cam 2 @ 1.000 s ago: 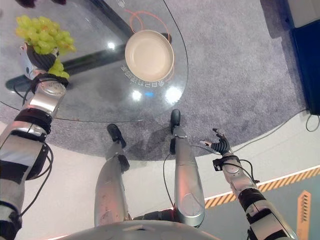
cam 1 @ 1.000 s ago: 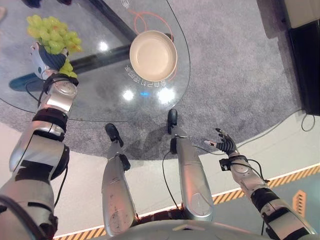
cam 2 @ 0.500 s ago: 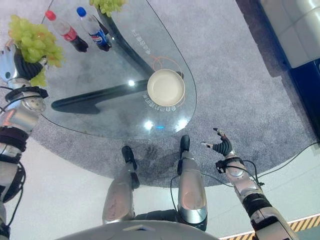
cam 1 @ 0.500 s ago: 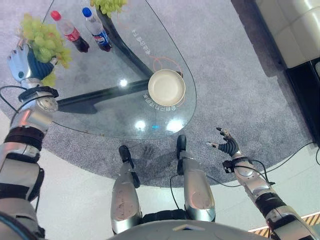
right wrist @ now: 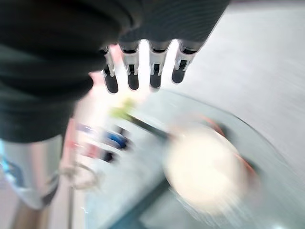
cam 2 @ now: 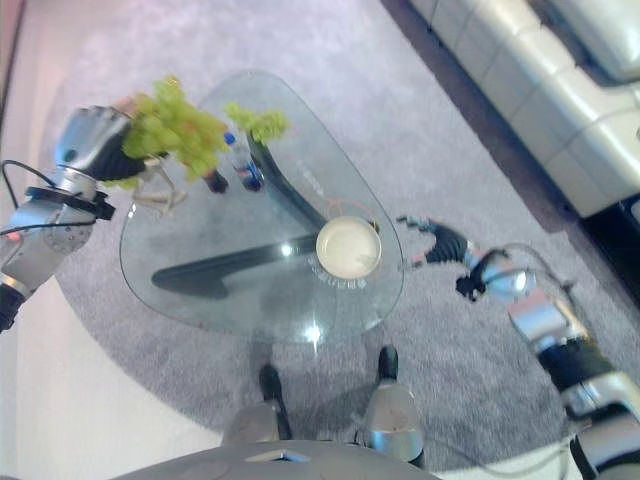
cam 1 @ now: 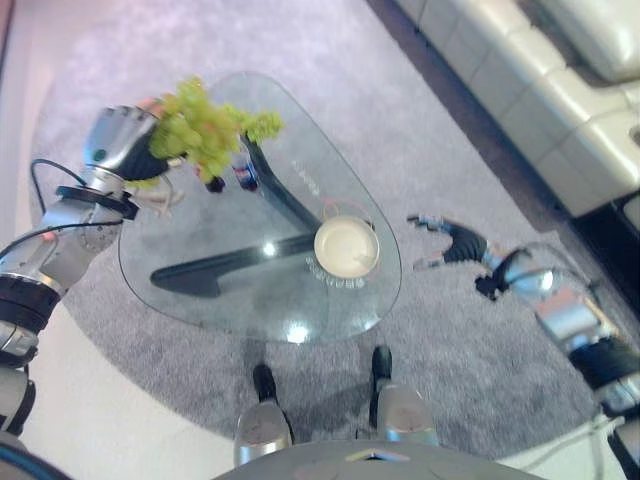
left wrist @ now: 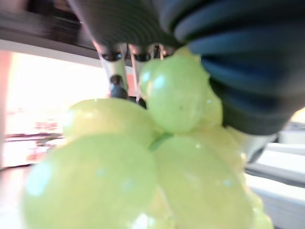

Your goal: Pick up fruits into the plate

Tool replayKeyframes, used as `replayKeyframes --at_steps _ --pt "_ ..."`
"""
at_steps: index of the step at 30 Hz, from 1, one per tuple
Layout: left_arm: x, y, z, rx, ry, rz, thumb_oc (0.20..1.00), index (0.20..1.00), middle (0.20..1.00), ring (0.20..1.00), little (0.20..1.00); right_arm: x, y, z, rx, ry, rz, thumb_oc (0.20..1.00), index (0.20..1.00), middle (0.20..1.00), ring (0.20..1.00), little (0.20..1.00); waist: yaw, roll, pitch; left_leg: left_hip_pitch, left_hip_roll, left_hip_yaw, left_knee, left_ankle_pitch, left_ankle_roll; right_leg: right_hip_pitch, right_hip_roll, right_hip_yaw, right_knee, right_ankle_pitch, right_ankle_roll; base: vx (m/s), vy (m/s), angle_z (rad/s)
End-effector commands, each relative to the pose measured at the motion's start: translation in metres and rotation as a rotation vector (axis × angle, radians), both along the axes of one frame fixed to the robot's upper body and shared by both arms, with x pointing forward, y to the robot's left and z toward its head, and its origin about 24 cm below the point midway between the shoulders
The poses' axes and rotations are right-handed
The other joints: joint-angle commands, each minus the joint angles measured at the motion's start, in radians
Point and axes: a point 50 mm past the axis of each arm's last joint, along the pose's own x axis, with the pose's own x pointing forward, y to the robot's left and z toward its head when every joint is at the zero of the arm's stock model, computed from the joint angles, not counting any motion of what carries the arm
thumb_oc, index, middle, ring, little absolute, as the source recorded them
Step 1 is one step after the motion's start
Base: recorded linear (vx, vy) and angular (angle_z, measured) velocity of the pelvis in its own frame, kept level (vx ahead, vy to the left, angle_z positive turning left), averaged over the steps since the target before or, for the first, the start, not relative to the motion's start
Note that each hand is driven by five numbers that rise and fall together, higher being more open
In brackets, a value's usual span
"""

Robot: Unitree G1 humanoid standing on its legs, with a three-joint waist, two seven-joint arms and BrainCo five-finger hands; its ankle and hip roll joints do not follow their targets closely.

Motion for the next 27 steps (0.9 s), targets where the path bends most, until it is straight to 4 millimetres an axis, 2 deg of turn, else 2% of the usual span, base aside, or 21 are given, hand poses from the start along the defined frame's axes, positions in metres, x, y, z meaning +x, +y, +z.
replayKeyframes --at_steps 1,3,6,12,23,27 --pt "0.0 -0.004 0.031 0.045 -0.044 -0.031 0.2 0.2 0.2 0.2 0.2 0.0 0.023 -0.008 0.006 0.144 0.111 1.0 1.0 1.0 1.0 1.0 0.02 -0.041 -0.06 -0.046 -0.025 0.035 0.098 -0.095 0.016 0.031 -0.062 -0.099 0.047 -0.062 0.03 0.03 0.007 0.02" --pt "-0.002 -0.015 0.034 0.072 -0.003 -0.093 0.2 0.2 0.2 0.2 0.2 0.006 0.04 0.007 0.002 0.162 0.189 1.0 1.0 1.0 1.0 1.0 0.036 -0.041 -0.082 -0.032 -0.026 0.031 0.09 -0.095 0.016 0.049 -0.067 -0.107 0.033 -0.057 0.031 0.0 0.0 0.0" --pt "-0.004 -0.027 0.037 0.087 0.031 -0.157 0.2 0.2 0.2 0.2 0.2 0.009 0.062 0.019 0.024 0.185 0.273 1.0 1.0 1.0 1.0 1.0 0.05 -0.039 -0.103 -0.022 -0.028 0.023 0.083 -0.095 0.018 0.062 -0.068 -0.11 0.025 -0.056 0.032 0.0 0.0 0.0" --pt "-0.009 -0.047 0.032 0.1 0.105 -0.277 0.2 0.2 0.2 0.2 0.2 0.005 0.096 0.026 0.119 0.224 0.357 1.0 1.0 1.0 1.0 1.0 0.065 -0.04 -0.143 -0.009 -0.028 0.02 0.066 -0.094 0.017 0.079 -0.073 -0.112 0.001 -0.049 0.039 0.0 -0.001 0.01" --pt "-0.013 -0.077 0.018 0.056 0.155 -0.414 0.2 0.2 0.2 0.2 0.2 -0.006 0.125 0.018 0.276 0.307 0.387 1.0 1.0 1.0 1.0 1.0 0.063 -0.035 -0.162 0.011 -0.021 0.032 0.05 -0.097 0.016 0.09 -0.082 -0.108 -0.016 -0.039 0.052 0.0 0.0 0.0" --pt "-0.015 -0.085 0.005 0.051 0.196 -0.429 0.2 0.2 0.2 0.2 0.2 -0.009 0.131 0.014 0.322 0.302 0.379 1.0 1.0 1.0 1.0 1.0 0.063 -0.035 -0.163 0.02 -0.022 0.033 0.05 -0.104 0.019 0.094 -0.084 -0.103 -0.017 -0.04 0.055 0.0 0.0 0.0"
